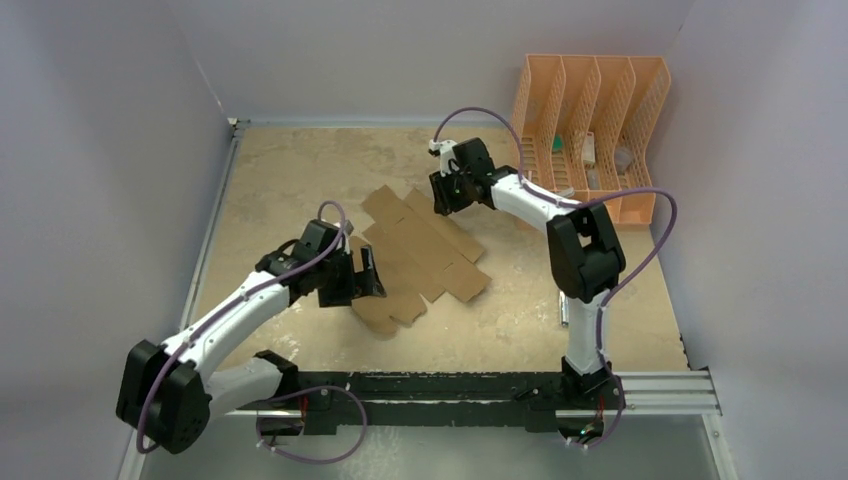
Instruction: Fold the paper box
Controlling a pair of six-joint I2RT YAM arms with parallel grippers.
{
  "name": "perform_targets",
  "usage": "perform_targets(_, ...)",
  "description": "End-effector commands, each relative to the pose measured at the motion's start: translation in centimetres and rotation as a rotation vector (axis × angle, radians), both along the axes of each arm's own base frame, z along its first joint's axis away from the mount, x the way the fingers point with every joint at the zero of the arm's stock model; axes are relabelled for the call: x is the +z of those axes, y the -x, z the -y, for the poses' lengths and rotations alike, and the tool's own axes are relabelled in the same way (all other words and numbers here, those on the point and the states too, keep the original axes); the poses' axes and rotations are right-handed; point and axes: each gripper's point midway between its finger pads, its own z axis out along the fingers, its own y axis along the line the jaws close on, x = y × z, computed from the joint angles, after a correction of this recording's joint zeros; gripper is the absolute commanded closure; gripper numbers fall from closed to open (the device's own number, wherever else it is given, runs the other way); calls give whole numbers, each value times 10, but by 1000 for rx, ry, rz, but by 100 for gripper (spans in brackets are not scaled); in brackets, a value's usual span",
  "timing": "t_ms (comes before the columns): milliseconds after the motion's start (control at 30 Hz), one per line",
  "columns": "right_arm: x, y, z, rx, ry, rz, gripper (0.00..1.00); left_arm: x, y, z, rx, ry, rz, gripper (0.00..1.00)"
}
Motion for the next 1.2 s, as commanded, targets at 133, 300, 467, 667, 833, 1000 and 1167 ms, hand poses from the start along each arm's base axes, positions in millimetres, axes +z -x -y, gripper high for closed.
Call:
perform_targets(133, 49, 9, 30, -56, 30, 65, 46, 65, -54, -38, 40, -256, 213, 5)
perform_targets(300, 40, 50, 70, -222, -72, -43, 40, 77, -110, -48, 29, -304, 278, 5)
perform_targets(467, 35, 93, 88, -395, -243, -96, 32, 51, -152, -50, 12, -275, 234, 5)
perform_targets(667, 13, 131, 87, -510, -430, -165, 31, 8, -178, -44, -44, -297, 150, 7)
perform_targets(833, -5, 130, 80, -516, -488, -191, 31, -18, -180, -40, -73, -297, 96, 7)
perform_targets(1000, -10, 105, 75, -520, -469, -177, 35, -33, -162, -34, -99, -252, 32, 9)
perform_targets(1167, -10, 78, 72, -499, -424, -148, 41, -37, -139, -24, -90, -165, -1, 10)
